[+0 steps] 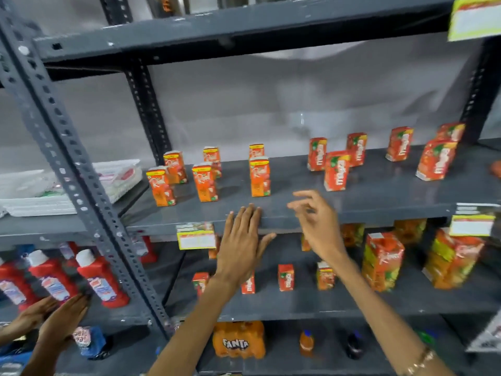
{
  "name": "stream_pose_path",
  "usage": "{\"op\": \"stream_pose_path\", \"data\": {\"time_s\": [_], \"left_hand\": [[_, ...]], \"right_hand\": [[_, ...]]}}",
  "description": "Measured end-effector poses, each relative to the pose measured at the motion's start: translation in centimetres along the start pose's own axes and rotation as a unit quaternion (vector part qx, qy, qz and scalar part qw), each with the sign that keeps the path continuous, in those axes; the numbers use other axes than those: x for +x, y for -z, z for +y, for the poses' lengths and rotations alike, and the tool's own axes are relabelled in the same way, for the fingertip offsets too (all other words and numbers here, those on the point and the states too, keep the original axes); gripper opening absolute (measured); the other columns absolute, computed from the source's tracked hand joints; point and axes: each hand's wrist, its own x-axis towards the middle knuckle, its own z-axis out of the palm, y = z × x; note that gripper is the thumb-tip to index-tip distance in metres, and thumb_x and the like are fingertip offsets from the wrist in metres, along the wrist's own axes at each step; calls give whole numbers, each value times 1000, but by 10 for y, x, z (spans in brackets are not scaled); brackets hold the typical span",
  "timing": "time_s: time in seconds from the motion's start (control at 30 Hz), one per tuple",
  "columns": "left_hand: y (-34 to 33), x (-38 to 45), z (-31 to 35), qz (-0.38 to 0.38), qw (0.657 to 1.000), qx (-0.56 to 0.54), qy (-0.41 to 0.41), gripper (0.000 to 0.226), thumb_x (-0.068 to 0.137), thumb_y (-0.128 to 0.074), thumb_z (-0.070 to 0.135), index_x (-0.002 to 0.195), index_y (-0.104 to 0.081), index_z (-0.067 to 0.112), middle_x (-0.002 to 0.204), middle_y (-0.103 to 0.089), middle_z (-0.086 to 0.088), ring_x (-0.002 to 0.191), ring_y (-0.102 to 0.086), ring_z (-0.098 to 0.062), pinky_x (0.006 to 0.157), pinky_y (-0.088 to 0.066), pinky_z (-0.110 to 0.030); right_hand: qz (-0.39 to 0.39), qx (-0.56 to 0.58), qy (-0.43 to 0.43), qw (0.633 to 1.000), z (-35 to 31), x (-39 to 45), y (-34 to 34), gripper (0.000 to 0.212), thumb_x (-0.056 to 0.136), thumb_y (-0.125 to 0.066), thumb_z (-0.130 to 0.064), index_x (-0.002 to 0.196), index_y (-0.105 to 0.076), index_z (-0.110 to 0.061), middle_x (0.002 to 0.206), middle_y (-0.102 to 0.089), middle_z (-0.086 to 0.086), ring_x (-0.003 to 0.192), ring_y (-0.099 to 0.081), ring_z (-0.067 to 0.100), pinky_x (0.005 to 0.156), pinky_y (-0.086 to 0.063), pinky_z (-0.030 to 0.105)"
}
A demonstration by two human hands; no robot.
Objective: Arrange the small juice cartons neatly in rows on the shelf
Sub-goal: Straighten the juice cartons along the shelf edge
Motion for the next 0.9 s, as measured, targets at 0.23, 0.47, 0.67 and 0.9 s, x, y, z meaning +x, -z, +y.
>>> {"op": "stream_pose_path", "data": {"time_s": [0.23,0.47,0.67,0.9], "left_hand": [[-33,56,177,-33,996,-56,-59,71,104,-25,61,154,-36,11,161,-39,-7,151,-33,-24,127,-18,-46],[-57,102,306,-39,996,-62,-45,70,102,-30,59,151,-43,10,155,-48,-6,147,-40,-24,124,-24,-51],[-63,106,308,-41,998,-32,-42,68,101,-27,57,150,-44,13,155,-48,-5,144,-44,-27,122,-28,-48],[-66,104,311,-48,998,-39,-27,69,101,-24,62,152,-37,18,157,-44,-2,147,-38,-24,126,-21,-46]], "right_hand": [[155,-147,-41,976,53,3,198,13,91,-70,-24,99,-66,-13,73,-71,-2,62,-66,1,63,-50,10],[219,-340,-67,912,103,35,366,29,91,-66,-27,109,-62,-4,101,-68,18,104,-61,37,95,-42,37],[196,-510,-198,814,126,62,403,77,86,-66,-50,137,-44,4,135,-51,33,127,-46,47,105,-40,54],[245,-430,-153,856,136,55,399,55,82,-75,-28,121,-52,4,120,-59,25,114,-54,42,93,-45,50]]}}
